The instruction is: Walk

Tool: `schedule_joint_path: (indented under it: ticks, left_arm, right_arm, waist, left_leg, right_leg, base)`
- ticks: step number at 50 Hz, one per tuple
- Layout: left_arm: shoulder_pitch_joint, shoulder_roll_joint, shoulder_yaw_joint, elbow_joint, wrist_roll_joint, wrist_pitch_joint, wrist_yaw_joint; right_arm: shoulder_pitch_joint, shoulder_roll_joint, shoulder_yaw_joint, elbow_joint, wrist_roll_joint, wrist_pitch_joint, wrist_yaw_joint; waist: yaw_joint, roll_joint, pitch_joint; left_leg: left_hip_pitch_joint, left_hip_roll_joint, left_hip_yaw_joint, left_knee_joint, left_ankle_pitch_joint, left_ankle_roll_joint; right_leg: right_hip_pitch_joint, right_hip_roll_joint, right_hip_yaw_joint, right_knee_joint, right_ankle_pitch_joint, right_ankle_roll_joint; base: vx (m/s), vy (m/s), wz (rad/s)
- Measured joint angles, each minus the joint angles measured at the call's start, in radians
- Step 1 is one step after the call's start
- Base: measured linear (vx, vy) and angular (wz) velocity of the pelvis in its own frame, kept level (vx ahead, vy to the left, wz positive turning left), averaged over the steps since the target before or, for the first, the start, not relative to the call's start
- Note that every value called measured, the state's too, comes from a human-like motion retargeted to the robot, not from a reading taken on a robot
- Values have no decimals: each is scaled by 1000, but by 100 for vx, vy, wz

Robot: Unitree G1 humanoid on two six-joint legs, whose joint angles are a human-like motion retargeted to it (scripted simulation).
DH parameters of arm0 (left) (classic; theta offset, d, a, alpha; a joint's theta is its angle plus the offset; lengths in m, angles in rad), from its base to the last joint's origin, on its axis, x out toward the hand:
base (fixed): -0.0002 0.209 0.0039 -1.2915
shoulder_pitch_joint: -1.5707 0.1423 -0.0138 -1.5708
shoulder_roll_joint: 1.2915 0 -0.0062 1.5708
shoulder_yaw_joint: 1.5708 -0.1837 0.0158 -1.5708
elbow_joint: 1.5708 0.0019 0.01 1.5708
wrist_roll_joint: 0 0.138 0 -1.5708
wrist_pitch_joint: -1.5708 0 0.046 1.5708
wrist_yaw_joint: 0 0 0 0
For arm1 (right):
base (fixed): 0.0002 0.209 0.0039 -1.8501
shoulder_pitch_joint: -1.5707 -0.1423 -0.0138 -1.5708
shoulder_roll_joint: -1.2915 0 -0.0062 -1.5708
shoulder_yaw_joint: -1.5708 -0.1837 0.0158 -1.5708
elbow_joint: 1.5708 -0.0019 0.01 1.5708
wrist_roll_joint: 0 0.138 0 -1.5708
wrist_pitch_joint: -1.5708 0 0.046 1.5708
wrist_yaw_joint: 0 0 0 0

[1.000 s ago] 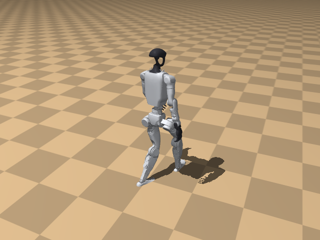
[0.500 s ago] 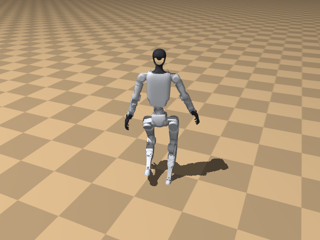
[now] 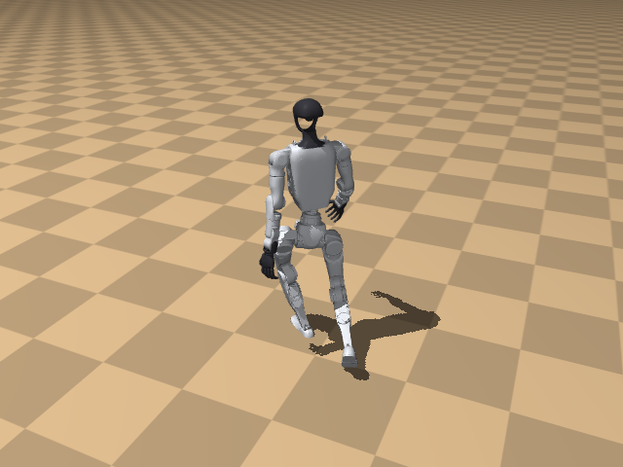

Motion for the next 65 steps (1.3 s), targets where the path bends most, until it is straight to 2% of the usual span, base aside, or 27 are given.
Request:
schedule_joint_path:
  ticks: [3, 6, 10, 13, 16, 22, 26, 30, 33, 35, 38, 40, 43, 45, 48, 53, 58, 60, 62, 65]
  left_arm:
    - [-29, 8, -20, -58, 6, -1, -4]
    - [-70, 17, -45, -142, 19, -4, 6]
    - [-129, 32, -81, -290, 43, -15, 23]
    - [-165, 50, -116, -412, 70, -35, 36]
    - [-199, 72, -154, -523, 101, -59, 47]
    - [-251, 115, -204, -656, 158, -99, 74]
    - [-252, 130, -212, -655, 178, -106, 93]
    - [-243, 128, -211, -580, 171, -90, 109]
    - [-247, 114, -215, -470, 152, -79, 108]
    - [-244, 106, -224, -402, 144, -72, 103]
    - [-240, 103, -250, -332, 143, -60, 90]
    - [-252, 110, -268, -298, 140, -50, 79]
    - [-248, 125, -285, -279, 132, -37, 67]
    - [-246, 137, -284, -269, 121, -30, 60]
    - [-229, 152, -269, -252, 105, -28, 61]
    - [-196, 164, -222, -208, 75, -29, 79]
    - [-166, 156, -167, -157, 65, -25, 87]
    - [-144, 144, -156, -141, 63, -21, 85]
    - [-136, 137, -137, -123, 63, -14, 71]
    - [-111, 114, -133, -106, 62, -5, 51]
  right_arm:
    - [29, 29, 9, 64, -6, 19, 49]
    - [63, 43, 8, 142, -13, 38, 84]
    - [114, 46, -7, 245, -24, 61, 109]
    - [158, 50, -25, 310, -38, 76, 118]
    - [191, 55, -44, 376, -48, 89, 128]
    - [211, 40, -71, 476, -43, 99, 147]
    - [225, 15, -91, 488, -35, 99, 127]
    - [230, -18, -121, 486, -20, 94, 78]
    - [221, -53, -139, 480, 6, 89, 24]
    - [213, -77, -147, 469, 27, 85, -12]
    - [191, -117, -149, 447, 55, 81, -53]
    - [161, -144, -149, 431, 73, 83, -70]
    - [125, -171, -147, 396, 100, 85, -84]
    - [96, -185, -147, 365, 123, 85, -88]
    - [56, -193, -145, 304, 156, 77, -95]
    - [-18, -195, -136, 188, 200, 45, -117]
    - [-101, -189, -113, 72, 214, 10, -143]
    - [-117, -180, -106, 36, 216, -5, -145]
    - [-137, -167, -91, -3, 222, -10, -143]
    - [-134, -138, -75, -35, 231, -19, -129]
  waist:
    - [-27, -26, 2]
    - [-48, -24, 9]
    - [-60, 3, 28]
    - [-57, 33, 44]
    - [-46, 63, 50]
    - [-1, 126, 6]
    - [15, 141, -33]
    - [25, 178, -67]
    - [26, 234, -48]
    - [28, 259, -42]
    - [30, 270, -28]
    - [25, 252, -17]
    - [40, 211, -8]
    - [52, 176, -1]
    - [74, 130, 15]
    - [94, 69, 36]
    - [86, 41, 26]
    - [89, 44, 18]
    - [81, 39, 4]
    - [88, 39, -10]
  left_leg:
    - [55, -81, -62, -35, -7, 0]
    - [128, -151, -145, -86, -12, 0]
    - [258, -229, -281, -162, -16, 0]
    - [343, -250, -389, -165, -37, -23]
    - [406, -251, -497, -150, -66, -48]
    - [445, -214, -673, -102, -145, -84]
    - [446, -223, -724, 12, -212, -89]
    - [470, -185, -725, 136, -231, -116]
    - [501, -138, -725, 261, -116, -210]
    - [475, -112, -698, 369, -18, -284]
    - [372, -29, -588, 547, 94, -335]
    - [269, 48, -492, 655, 111, -309]
    - [127, 189, -364, 756, 38, -231]
    - [48, 265, -292, 763, -17, -184]
    - [-32, 354, -199, 687, -88, -151]
    - [-107, 454, -55, 411, -149, -153]
    - [-145, 511, 94, 116, -120, -184]
    - [-172, 550, 137, 98, -111, -197]
    - [-162, 540, 184, 38, -82, -195]
    - [-185, 558, 199, 115, -61, -184]
  right_leg:
    - [-100, -18, 58, 151, 10, -31]
    - [-200, -21, 93, 225, -90, -80]
    - [-318, 0, 128, 186, -229, -140]
    - [-384, 61, 142, 64, -291, -166]
    - [-428, 168, 170, -117, -296, -151]
    - [-460, 447, 326, -623, -197, -49]
    - [-496, 556, 428, -678, -169, -17]
    - [-482, 623, 435, -621, -132, -21]
    - [-420, 642, 380, -564, -148, -53]
    - [-393, 629, 328, -525, -180, -81]
    - [-352, 563, 237, -483, -243, -119]
    - [-315, 488, 174, -482, -280, -132]
    - [-265, 391, 85, -474, -323, -140]
    - [-225, 328, 31, -487, -328, -135]
    - [-163, 254, -41, -502, -318, -119]
    - [-61, 159, -152, -539, -316, -87]
    - [14, 104, -271, -567, -331, -67]
    - [24, 88, -305, -526, -342, -62]
    - [47, 79, -334, -536, -323, -59]
    - [56, 41, -352, -453, -297, -61]
  base:
    - [49, 5, 139]
    - [48, 7, 154]
    - [46, 9, 167]
    - [44, 5, 176]
    - [44, 6, 174]
    - [44, 12, 143]
    - [43, 15, 148]
    - [45, 13, 179]
    - [40, 8, 203]
    - [34, 5, 214]
    - [31, 1, 250]
    - [28, -3, 277]
    - [28, -5, 268]
    - [30, -3, 246]
    - [32, 2, 200]
    - [33, 10, 163]
    - [30, 19, 127]
    - [28, 23, 95]
    - [34, 25, 85]
    - [37, 25, 77]
